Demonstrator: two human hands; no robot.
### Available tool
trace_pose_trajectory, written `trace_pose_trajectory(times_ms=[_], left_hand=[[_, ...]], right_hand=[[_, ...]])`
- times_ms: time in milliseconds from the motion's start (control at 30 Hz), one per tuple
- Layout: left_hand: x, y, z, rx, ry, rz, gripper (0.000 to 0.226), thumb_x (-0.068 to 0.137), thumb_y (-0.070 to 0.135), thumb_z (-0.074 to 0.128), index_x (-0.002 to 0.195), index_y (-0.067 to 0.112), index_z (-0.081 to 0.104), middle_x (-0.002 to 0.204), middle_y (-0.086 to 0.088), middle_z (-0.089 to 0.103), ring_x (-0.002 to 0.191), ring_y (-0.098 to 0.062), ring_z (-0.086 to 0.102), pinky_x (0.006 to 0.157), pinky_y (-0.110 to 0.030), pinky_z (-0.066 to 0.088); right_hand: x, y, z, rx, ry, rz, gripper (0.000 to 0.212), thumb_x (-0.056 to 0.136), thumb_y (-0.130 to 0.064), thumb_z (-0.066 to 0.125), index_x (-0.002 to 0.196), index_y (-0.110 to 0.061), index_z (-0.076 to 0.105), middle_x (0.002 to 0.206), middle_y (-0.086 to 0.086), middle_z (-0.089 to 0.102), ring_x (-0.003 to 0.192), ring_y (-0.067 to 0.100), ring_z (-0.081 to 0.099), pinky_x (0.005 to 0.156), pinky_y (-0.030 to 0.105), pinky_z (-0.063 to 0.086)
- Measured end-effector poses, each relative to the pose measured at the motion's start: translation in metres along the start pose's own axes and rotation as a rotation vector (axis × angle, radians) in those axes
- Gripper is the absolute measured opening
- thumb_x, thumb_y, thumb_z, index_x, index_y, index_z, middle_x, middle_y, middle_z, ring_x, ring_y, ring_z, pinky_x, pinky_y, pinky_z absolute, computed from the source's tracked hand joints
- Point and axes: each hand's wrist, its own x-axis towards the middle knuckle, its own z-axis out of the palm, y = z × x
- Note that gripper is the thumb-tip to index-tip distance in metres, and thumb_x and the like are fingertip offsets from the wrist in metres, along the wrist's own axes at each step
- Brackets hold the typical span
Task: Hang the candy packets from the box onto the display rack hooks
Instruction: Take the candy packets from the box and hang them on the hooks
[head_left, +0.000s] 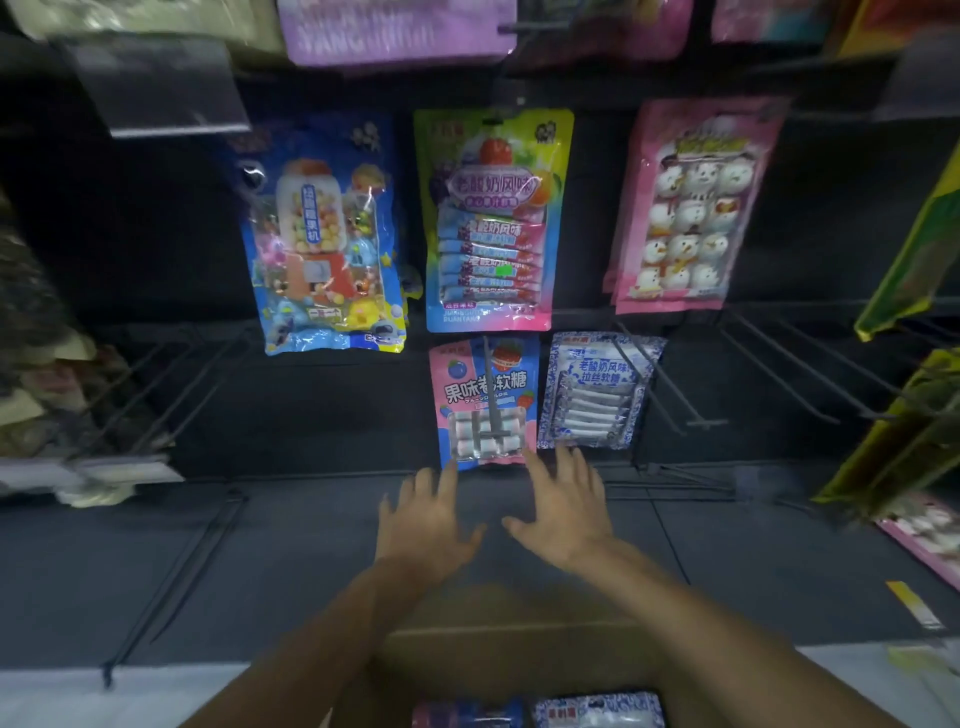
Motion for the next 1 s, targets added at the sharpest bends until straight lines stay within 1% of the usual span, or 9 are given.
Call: trace_pose_trajectory(times_ms=[100,300,400,533,600,667,767,933,1000], left_hand=[[-0.037,-0.004,-0.01,0.089,-0.063,0.054,0.105,0.084,0.079,0.042,0.167,0.026,0.006,0.168,-0.011,0.022,0.155,-0.032,0.024,0.122,-0.063,0.025],[-0.111,-0.015,-0.028,0.179,-0.169,0.081,0.093,0.094,0.072,0.037,0.166,0.032,-0.006,0.174,-0.008,-0.002,0.161,-0.03,0.0,0.127,-0.06,0.01],[-0.151,-0.028,-0.024,0.146,-0.18,0.081,0.085,0.097,0.057,0.047,0.167,0.028,0.007,0.173,-0.013,0.009,0.159,-0.034,0.013,0.126,-0.058,0.019],[-0.201,-0.051,-0.006,0.033,-0.085,0.089,0.075,0.087,0.061,0.041,0.151,0.022,0.041,0.149,-0.015,0.053,0.132,-0.04,0.056,0.103,-0.061,0.051],[-0.22,-0.062,0.008,-0.007,-0.088,0.06,0.077,0.089,0.065,0.031,0.154,0.024,0.033,0.156,-0.012,0.045,0.139,-0.037,0.05,0.109,-0.058,0.047],[-0.233,-0.069,0.02,-0.022,-0.161,0.002,0.084,0.092,0.069,0.021,0.164,0.026,0.017,0.169,-0.009,0.027,0.152,-0.034,0.034,0.12,-0.056,0.036],[-0.245,-0.074,0.033,0.038,-0.312,-0.039,0.086,0.101,0.062,0.036,0.166,0.025,-0.005,0.174,-0.01,0.008,0.159,-0.033,0.016,0.128,-0.051,0.022],[-0.26,-0.083,0.05,0.086,-0.411,0.0,0.085,0.103,0.051,0.05,0.166,0.025,-0.001,0.173,-0.012,0.004,0.155,-0.033,0.021,0.123,-0.046,0.029],[-0.267,-0.089,0.058,0.121,-0.388,0.009,0.079,0.103,0.049,0.051,0.166,0.028,0.008,0.172,-0.01,0.009,0.152,-0.032,0.029,0.117,-0.045,0.039]], right_hand=[[-0.035,-0.001,-0.008,-0.064,-0.065,-0.039,0.105,0.092,-0.073,0.058,0.168,-0.033,-0.004,0.175,0.015,-0.016,0.161,0.037,-0.018,0.131,0.053,-0.004],[-0.103,-0.002,-0.012,-0.14,-0.153,-0.194,0.105,0.093,-0.072,0.056,0.168,-0.035,-0.008,0.173,0.014,-0.022,0.159,0.035,-0.025,0.13,0.053,-0.01],[-0.14,0.002,0.0,-0.174,-0.156,-0.329,0.095,0.098,-0.064,0.056,0.168,-0.035,-0.002,0.175,0.013,-0.014,0.161,0.033,-0.019,0.131,0.051,-0.009],[-0.178,0.014,0.03,-0.22,-0.217,-0.463,0.086,0.1,-0.051,0.057,0.169,-0.032,0.01,0.176,0.016,0.001,0.163,0.035,-0.006,0.13,0.048,-0.008],[-0.191,0.016,0.048,-0.243,-0.269,-0.468,0.085,0.096,-0.045,0.063,0.168,-0.028,0.022,0.172,0.021,0.017,0.161,0.04,0.011,0.129,0.049,0.0],[-0.2,0.018,0.07,-0.298,-0.288,-0.487,0.087,0.079,-0.046,0.081,0.157,-0.023,0.048,0.156,0.026,0.047,0.147,0.045,0.044,0.122,0.055,0.029],[-0.205,0.021,0.104,-0.406,-0.298,-0.5,0.09,0.05,-0.049,0.096,0.132,-0.021,0.071,0.123,0.018,0.07,0.116,0.039,0.07,0.1,0.051,0.055],[-0.213,0.018,0.148,-0.449,-0.528,-0.472,0.078,0.095,-0.032,0.067,0.163,-0.017,0.032,0.159,0.022,0.034,0.151,0.042,0.029,0.127,0.052,0.018],[-0.212,0.018,0.166,-0.481,-0.601,-0.455,0.076,0.099,-0.031,0.063,0.164,-0.017,0.027,0.163,0.021,0.028,0.152,0.039,0.026,0.126,0.051,0.017]])
